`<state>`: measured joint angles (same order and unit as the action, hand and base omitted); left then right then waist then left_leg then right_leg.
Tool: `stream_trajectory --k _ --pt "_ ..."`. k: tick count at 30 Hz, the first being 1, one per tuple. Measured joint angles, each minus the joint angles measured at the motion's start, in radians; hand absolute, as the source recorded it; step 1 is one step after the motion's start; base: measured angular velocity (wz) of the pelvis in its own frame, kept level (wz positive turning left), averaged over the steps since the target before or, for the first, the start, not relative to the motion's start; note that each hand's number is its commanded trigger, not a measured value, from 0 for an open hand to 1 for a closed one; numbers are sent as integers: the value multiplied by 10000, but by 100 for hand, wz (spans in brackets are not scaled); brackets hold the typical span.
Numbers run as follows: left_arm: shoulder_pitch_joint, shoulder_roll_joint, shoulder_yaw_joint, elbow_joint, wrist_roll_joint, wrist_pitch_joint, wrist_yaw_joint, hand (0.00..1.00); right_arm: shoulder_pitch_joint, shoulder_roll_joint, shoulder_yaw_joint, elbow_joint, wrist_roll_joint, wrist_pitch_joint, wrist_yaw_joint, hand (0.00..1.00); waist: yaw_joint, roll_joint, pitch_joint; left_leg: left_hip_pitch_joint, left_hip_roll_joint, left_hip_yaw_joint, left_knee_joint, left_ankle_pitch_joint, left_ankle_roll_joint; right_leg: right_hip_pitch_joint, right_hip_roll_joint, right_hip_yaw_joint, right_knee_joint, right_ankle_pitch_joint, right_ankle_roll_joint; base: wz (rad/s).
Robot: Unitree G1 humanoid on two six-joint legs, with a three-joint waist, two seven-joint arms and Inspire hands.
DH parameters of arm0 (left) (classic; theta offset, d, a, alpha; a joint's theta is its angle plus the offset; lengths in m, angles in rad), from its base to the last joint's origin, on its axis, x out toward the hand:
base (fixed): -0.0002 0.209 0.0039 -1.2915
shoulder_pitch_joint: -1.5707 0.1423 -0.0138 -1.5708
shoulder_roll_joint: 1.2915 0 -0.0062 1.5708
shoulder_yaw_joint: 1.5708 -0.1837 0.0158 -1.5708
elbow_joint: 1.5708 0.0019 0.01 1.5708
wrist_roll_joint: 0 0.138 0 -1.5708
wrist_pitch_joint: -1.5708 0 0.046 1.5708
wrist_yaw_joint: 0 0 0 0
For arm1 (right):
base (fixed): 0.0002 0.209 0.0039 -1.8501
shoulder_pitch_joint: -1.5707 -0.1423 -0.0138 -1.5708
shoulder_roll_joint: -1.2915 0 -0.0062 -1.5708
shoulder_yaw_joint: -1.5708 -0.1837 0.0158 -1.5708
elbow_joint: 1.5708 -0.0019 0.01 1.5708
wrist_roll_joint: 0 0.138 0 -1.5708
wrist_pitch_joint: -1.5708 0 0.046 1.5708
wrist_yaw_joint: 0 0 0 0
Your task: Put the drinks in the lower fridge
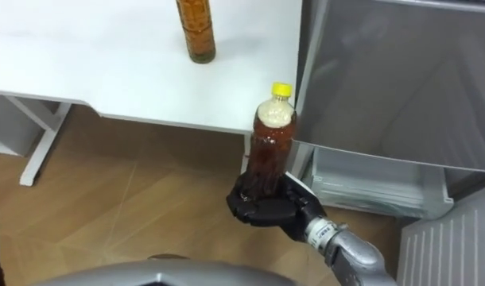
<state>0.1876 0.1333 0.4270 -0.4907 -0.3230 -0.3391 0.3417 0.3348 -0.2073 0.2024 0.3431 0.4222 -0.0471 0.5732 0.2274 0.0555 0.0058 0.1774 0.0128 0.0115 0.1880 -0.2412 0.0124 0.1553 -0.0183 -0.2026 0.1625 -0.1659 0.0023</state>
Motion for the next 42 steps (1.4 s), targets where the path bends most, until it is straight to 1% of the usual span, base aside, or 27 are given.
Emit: stream_trajectory --k 1,2,3,4,6,8,10,13,14,16,17,19,20,22,24,27,29,32,33,34,35,37,38,39,40,41,42 --pt "80 -1 -5 361 5 1 395 0 1 -3 17 1 0 56 -153 100 19 6 0 55 -20 -52 -14 0 1 67 -2 -20 -110 -1 2 11" --pt "122 -1 -5 539 -17 2 560 0 -4 0 20 0 3 67 -227 100 36 -21 -9 67 -24 -70 -28 0 1 75 -7 -42 -105 -2 3 7" --pt "294 0 0 903 -156 4 819 0 -3 111 24 -12 32 121 -331 100 99 -17 -4 67 -30 -87 -74 6 10 87 -13 -57 -99 -3 6 0" --pt "496 -4 -10 1252 -422 52 1046 0 -3 130 23 -12 41 221 -411 100 108 -36 -19 71 -30 -91 -75 6 10 92 -12 -62 -98 -3 7 0" --pt "782 -14 -52 1591 -665 191 1406 0 3 193 29 -19 48 354 -505 100 139 -127 -47 68 -26 -111 -76 6 10 84 -4 -74 -93 -3 6 0" --pt "985 -11 -138 2015 -654 235 1703 0 2 204 53 -22 67 409 -596 100 207 -202 -48 71 -27 -99 -78 6 10 68 -1 -50 -90 -3 6 -2" --pt "1044 -12 -176 2733 -633 366 2262 0 -7 226 94 -22 65 518 -804 100 292 -223 -50 65 -28 -86 -82 5 11 31 -1 -33 -81 0 8 0" --pt "1142 -8 -178 3353 -605 444 3119 0 -10 243 145 -22 58 641 -898 100 327 -208 -55 89 -21 -61 -203 5 11 22 16 -5 -100 -1 8 -1" --pt "1142 -6 -178 3540 -577 444 3234 0 -12 243 151 -23 56 661 -925 100 371 -199 -53 96 -18 -48 -215 5 11 18 19 9 -100 -1 8 -8" --pt "1148 -6 -232 4384 -553 461 3621 0 -12 254 169 -20 56 718 -1052 100 488 -187 -50 141 6 40 -240 5 11 8 36 62 -97 -1 8 -10" --pt "1149 -2 -261 4602 -548 466 3730 0 -13 265 172 -20 56 718 -1083 100 496 -196 -47 156 11 41 -256 5 10 10 41 61 -99 -1 8 -5" --pt "1193 -1 -599 5581 -310 493 4167 0 -23 264 223 -21 71 718 -1269 100 544 -224 -52 244 12 68 -265 5 10 41 43 58 -102 -1 8 -4" --pt "1203 -2 -734 5771 -310 500 4277 0 -34 265 253 -22 76 717 -1334 100 545 -242 -49 245 11 68 -265 5 10 42 41 56 -102 -1 8 0" --pt "1208 7 -1276 6697 -162 503 4567 0 -151 275 410 -22 70 717 -1613 100 551 -336 -16 216 12 119 -265 5 11 23 39 58 -98 0 8 0" --pt "1207 0 -1659 7493 -157 572 4593 0 -268 302 506 -22 80 718 -1796 100 534 -371 -8 181 17 123 -281 -1 13 6 43 79 -94 0 8 -5" --pt "1210 7 -2100 8217 -171 712 4589 0 -342 366 530 -23 112 717 -2129 100 518 -435 -8 99 16 112 -276 -6 16 -20 44 73 -84 5 5 0" --pt "1354 15 -2183 8408 -191 707 4571 0 -352 357 528 -20 118 717 -2310 100 510 -429 -7 99 17 125 -282 -6 16 -63 45 82 -84 8 4 0" --pt "1457 70 -2283 9063 -190 707 4476 0 -353 298 505 -3 115 717 -2518 100 462 -424 -8 73 30 124 -287 -5 16 -133 51 76 -83 11 1 0" --pt "1480 143 -2477 9461 -190 707 4341 0 -359 254 504 -3 119 717 -2579 100 450 -404 -8 63 31 117 -291 -6 16 -126 51 57 -89 11 1 4" --pt "1557 269 -2835 9818 -239 729 4219 0 -404 221 508 -3 121 717 -2646 100 350 -401 -5 46 30 99 -291 -5 16 -132 49 44 -89 11 1 5" --pt "1613 312 -3063 9946 -269 771 4125 0 -434 219 507 -2 121 718 -2669 100 291 -400 -2 33 29 97 -290 -6 16 -143 49 39 -89 11 1 4" --pt "1679 370 -3782 10670 -271 1010 3489 0 -562 210 504 -3 121 722 -2709 100 107 -393 -4 -99 27 126 -280 -5 15 -193 48 39 -65 11 0 0" --pt "1664 383 -3982 10963 -281 1056 3285 0 -602 204 507 -3 121 739 -2713 100 32 -386 3 -123 27 146 -279 -5 15 -213 49 44 -63 13 -2 0" --pt "1641 414 -4430 11617 -305 1179 2808 0 -666 207 510 -3 123 798 -2723 100 -78 -361 3 -130 27 174 -278 -5 15 -229 50 59 -54 13 -2 -4" --pt "1630 417 -4629 11932 -318 1262 2555 0 -696 212 509 -3 123 830 -2732 100 -170 -351 0 -135 28 192 -278 -5 16 -252 52 80 -43 13 -2 -4" --pt "1629 408 -4926 12402 -342 1506 2004 0 -780 202 525 -4 23 872 -2719 100 -371 -361 4 -174 32 187 -278 -5 16 -295 53 84 -39 14 -2 -3" --pt "1607 402 -5125 12787 -332 1718 1398 0 -813 189 528 -4 -4 917 -2669 100 -459 -384 2 -197 34 211 -274 -5 16 -338 52 84 -29 16 -3 -4"
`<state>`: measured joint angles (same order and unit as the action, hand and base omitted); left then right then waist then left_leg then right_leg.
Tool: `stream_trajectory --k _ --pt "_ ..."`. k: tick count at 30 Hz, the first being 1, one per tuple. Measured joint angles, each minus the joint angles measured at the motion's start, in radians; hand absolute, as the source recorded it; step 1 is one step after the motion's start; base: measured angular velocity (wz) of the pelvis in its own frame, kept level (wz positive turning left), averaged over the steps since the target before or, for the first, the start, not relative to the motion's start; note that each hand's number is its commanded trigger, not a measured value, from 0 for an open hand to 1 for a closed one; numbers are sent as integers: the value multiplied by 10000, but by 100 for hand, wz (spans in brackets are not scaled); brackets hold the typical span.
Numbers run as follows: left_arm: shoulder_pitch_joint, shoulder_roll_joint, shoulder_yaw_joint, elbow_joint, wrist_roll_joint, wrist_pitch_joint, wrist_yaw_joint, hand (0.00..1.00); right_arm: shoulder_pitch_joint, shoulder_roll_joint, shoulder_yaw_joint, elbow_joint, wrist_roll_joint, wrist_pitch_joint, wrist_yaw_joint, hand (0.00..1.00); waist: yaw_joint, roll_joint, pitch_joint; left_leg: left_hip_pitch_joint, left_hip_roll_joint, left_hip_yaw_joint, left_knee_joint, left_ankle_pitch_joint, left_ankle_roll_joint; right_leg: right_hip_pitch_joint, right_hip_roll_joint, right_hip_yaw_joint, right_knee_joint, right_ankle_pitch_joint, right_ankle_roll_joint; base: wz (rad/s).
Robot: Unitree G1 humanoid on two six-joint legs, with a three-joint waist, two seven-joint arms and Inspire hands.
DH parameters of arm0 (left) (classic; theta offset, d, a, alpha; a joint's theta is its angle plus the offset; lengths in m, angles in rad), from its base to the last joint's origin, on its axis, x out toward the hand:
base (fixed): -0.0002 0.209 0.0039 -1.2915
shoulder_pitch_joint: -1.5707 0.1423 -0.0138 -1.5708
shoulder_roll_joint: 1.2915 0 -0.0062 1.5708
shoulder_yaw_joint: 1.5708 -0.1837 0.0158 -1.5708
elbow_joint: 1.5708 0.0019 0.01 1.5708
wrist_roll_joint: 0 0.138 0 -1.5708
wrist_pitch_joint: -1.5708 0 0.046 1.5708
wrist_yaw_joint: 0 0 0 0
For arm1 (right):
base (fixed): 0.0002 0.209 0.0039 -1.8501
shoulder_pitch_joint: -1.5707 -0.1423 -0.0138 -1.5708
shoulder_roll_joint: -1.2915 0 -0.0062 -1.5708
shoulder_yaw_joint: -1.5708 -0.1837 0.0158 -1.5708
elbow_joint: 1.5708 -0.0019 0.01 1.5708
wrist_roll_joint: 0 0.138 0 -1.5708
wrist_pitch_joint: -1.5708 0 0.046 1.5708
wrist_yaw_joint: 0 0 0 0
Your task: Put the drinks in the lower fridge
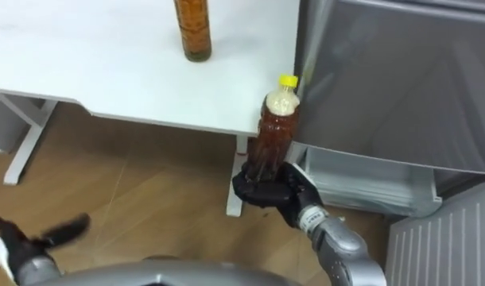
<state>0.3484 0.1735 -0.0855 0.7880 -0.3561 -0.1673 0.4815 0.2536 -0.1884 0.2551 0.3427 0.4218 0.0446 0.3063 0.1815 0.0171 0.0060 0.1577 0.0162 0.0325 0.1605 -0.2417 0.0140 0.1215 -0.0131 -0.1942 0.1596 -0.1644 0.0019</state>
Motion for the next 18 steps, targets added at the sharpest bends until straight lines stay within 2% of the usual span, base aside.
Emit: stream_trajectory --k 4,9,12,15,18 --pt "-128 11 -110 1479 -59 409 -1830 0 -19 -9 2 57 -50 2 62 100 -156 57 25 7 12 58 -8 -1 2 -30 4 56 67 0 0 -2" --pt "-61 3 -149 2085 -61 975 -3480 0 -32 0 3 55 -270 3 -19 100 -383 123 28 -116 9 58 38 -3 5 -112 -4 50 110 1 2 0" --pt "-124 -20 -161 2229 -84 1255 -4279 0 -40 2 7 45 -319 2 -25 100 -500 203 2 -202 11 61 66 -4 5 -197 -10 60 176 1 1 0" --pt "-347 -35 -156 2605 -52 1326 -4747 0 -122 2 6 36 -419 3 -126 100 -616 270 -32 -278 9 140 98 5 9 -369 -25 160 331 1 0 -7" --pt "-464 -31 -114 2940 -63 1350 -5123 0 -127 -1 3 9 -513 3 -274 100 -859 271 -16 -268 9 245 143 4 10 -410 -20 272 403 2 -2 -11"
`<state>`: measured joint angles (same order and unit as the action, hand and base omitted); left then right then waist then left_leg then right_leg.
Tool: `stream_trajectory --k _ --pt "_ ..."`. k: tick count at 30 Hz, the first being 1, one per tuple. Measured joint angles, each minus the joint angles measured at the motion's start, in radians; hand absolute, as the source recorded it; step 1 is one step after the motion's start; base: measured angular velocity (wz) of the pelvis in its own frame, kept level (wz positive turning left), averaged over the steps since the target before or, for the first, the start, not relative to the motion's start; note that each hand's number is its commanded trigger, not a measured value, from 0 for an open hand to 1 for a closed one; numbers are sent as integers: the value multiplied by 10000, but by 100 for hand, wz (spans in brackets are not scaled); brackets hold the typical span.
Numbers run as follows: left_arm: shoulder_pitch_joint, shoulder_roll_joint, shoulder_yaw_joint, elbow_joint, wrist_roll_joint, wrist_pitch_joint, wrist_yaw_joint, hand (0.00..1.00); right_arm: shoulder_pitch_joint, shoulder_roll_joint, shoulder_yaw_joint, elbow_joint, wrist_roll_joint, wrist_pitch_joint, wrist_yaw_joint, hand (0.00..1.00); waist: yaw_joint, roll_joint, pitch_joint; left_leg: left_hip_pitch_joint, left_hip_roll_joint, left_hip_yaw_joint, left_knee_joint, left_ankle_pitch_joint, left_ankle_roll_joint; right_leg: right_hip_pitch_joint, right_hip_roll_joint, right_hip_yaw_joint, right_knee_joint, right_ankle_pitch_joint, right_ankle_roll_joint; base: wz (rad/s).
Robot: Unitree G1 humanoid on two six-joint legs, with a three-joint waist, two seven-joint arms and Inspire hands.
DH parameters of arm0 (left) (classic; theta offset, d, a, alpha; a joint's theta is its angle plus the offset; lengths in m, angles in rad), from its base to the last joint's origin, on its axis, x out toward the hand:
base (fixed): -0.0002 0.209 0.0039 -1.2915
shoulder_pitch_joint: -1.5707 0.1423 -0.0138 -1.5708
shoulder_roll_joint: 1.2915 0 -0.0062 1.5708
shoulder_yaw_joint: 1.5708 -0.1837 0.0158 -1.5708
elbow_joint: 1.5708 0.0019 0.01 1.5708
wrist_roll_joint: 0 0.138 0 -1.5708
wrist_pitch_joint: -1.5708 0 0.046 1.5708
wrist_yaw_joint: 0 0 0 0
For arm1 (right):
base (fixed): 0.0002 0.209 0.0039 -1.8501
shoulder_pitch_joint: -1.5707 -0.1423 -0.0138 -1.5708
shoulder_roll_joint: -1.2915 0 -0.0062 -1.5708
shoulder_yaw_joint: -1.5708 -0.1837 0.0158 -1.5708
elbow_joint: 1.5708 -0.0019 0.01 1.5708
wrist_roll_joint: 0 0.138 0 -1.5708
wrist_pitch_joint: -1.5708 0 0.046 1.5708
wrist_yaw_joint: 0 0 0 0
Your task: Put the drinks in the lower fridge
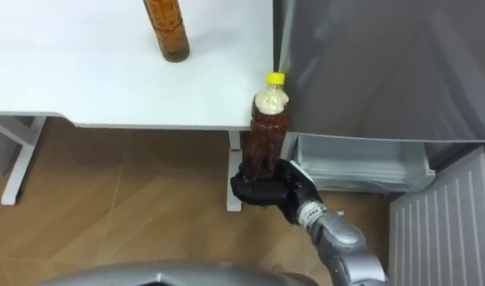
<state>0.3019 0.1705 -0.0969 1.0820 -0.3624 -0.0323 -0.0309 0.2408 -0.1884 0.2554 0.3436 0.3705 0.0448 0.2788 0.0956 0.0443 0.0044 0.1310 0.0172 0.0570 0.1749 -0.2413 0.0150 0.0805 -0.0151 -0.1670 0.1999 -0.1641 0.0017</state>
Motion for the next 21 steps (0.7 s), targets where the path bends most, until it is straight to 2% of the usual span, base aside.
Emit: stream_trajectory --k 5,7,13,21 --pt "-64 83 -13 284 -54 13 -298 0 -128 -11 -352 -203 186 -10 -700 100 -470 -40 4 -192 -9 180 120 3 6 -297 -1 204 95 11 -20 -13" --pt "-103 88 -13 471 -207 11 -313 0 -128 -12 -562 -206 186 -21 -1298 100 -680 -60 11 -162 -14 256 120 4 10 -332 -3 295 168 7 -15 -13" --pt "-176 116 -28 674 -214 6 -430 0 -127 58 -1239 -383 265 -21 -2981 100 -837 -67 8 -173 -6 475 87 6 15 -479 35 543 218 18 -10 -12" --pt "-227 109 74 657 -215 9 -492 0 -128 89 -1310 -803 76 -217 -4978 100 -920 -62 -10 -245 1 536 110 9 18 -619 39 588 218 18 -9 -3"
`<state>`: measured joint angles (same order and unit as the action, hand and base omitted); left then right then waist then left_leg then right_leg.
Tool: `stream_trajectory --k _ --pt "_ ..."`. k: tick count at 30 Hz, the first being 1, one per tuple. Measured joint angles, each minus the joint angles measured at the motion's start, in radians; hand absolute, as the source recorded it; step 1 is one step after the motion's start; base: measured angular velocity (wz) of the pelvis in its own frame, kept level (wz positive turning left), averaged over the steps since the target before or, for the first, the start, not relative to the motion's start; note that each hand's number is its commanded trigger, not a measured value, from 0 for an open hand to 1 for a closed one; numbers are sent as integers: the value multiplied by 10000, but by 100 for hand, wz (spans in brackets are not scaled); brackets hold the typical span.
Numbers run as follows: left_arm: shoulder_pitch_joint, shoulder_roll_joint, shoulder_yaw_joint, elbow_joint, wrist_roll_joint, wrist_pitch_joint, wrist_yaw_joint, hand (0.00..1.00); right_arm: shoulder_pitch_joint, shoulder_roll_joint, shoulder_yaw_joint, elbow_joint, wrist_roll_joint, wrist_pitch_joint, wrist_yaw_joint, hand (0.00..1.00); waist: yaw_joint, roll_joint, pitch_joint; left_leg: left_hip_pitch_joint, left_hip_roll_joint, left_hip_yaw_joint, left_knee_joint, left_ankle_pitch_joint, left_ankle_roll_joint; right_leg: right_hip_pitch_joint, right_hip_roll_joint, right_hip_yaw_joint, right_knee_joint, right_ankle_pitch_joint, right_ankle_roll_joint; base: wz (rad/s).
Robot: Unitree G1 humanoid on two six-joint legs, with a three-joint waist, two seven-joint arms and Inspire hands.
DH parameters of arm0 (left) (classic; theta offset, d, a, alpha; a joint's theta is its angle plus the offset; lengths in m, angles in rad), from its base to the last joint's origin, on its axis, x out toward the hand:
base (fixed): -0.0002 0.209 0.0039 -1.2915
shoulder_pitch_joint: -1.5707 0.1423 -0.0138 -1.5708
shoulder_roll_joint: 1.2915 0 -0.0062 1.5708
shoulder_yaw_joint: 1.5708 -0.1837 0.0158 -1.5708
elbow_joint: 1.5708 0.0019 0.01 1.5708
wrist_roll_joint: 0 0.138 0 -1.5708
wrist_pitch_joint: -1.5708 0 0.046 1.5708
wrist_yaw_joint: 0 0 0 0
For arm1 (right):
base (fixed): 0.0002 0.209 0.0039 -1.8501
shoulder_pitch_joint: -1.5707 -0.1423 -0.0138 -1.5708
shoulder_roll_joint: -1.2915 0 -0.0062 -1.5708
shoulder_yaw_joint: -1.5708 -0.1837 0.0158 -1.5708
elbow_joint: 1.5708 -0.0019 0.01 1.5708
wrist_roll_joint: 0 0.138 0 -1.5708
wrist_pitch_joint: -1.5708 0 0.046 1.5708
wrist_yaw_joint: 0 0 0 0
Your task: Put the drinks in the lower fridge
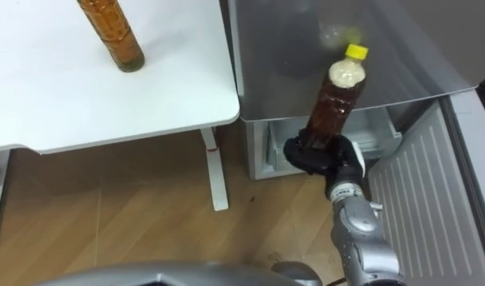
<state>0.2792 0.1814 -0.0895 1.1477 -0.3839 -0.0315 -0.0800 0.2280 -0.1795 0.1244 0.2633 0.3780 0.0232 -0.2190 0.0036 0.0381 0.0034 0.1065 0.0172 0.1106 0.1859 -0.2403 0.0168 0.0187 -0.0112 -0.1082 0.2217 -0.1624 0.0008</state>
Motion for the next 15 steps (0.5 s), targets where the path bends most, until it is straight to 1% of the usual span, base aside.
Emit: stream_trajectory --k 1,5,8,10,12,15 --pt "-4 0 18 0 -7 0 -12 0 0 1 -9 0 1 -3 -281 100 -5 -13 1 9 -5 -1 15 0 0 0 -7 -1 -4 -3 5 0" --pt "13 -12 86 60 -236 -6 -30 0 0 17 -8 44 99 -6 -882 100 7 -63 8 27 -13 -12 33 0 0 4 -18 -2 -6 -9 14 0" --pt "23 -14 110 107 -465 -15 -30 0 2 19 -36 89 554 -17 -1265 100 15 -105 34 81 -18 -10 32 0 0 20 -18 -7 -31 -20 23 0" --pt "70 -10 202 104 -464 -21 -110 0 -3 57 -225 424 667 -231 -1361 100 28 -125 35 119 -18 -21 32 0 0 78 -18 -10 -26 -28 24 0" --pt "99 -8 206 95 -465 -34 -151 0 -4 61 -370 589 835 -244 -1488 100 16 -124 36 114 -20 -33 30 0 1 94 -20 -14 -26 -29 26 0" --pt "91 21 201 92 -453 -36 -191 0 -143 53 -489 1225 985 -438 -1773 100 23 -140 48 82 -18 -34 33 0 1 19 -26 -28 0 -51 11 0"
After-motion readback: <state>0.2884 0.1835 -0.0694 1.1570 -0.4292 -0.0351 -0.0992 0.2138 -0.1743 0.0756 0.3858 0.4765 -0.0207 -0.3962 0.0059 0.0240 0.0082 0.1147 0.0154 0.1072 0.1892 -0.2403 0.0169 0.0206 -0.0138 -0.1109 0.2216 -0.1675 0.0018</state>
